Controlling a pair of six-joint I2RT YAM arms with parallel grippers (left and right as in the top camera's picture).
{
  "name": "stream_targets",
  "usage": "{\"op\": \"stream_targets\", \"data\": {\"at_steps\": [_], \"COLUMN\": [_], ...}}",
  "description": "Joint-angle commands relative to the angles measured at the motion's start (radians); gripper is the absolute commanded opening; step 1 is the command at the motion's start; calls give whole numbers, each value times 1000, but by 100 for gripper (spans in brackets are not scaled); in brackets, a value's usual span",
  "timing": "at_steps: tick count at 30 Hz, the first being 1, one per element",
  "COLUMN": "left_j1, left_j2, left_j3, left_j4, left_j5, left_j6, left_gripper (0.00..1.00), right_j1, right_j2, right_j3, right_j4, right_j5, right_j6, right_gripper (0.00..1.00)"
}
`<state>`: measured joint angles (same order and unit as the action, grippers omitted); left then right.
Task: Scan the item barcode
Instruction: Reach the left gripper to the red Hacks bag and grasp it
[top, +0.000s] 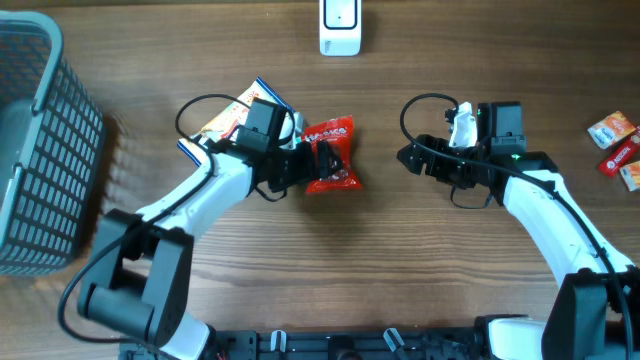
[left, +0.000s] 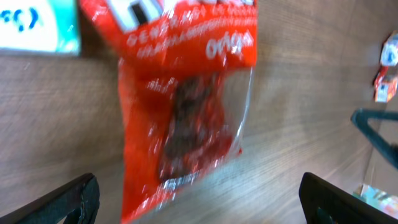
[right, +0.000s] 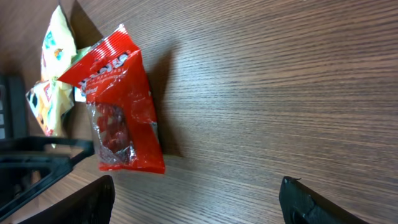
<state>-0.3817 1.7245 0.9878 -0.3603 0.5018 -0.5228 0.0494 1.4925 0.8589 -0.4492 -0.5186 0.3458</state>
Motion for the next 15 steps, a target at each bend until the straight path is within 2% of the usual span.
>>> {"op": "stream_targets", "data": {"at_steps": [1, 8, 9, 13, 15], "left_j1": [-20, -19, -21, -37, -42], "left_j2": [70, 109, 109, 109, 109], "left_j3": [-7, -7, -7, -7, -7], "left_j4": [58, 56, 58, 65, 67], "left_j5": [-34, -30, -22, -21, -21], "left_j6": [-98, -171, -178, -200, -200], "left_gripper": [100, 100, 98, 69, 50], "right_j1": [3, 3, 3, 3, 3], "right_j2": [-12, -12, -12, -12, -12], "right_j3": [5, 5, 5, 5, 5], "right_j4": [-1, -1, -1, -2, -1], "right_j5": [-44, -44, -44, -44, -44], "right_j6": [-3, -2, -2, -2, -2], "right_gripper": [85, 84, 84, 82, 81]}}
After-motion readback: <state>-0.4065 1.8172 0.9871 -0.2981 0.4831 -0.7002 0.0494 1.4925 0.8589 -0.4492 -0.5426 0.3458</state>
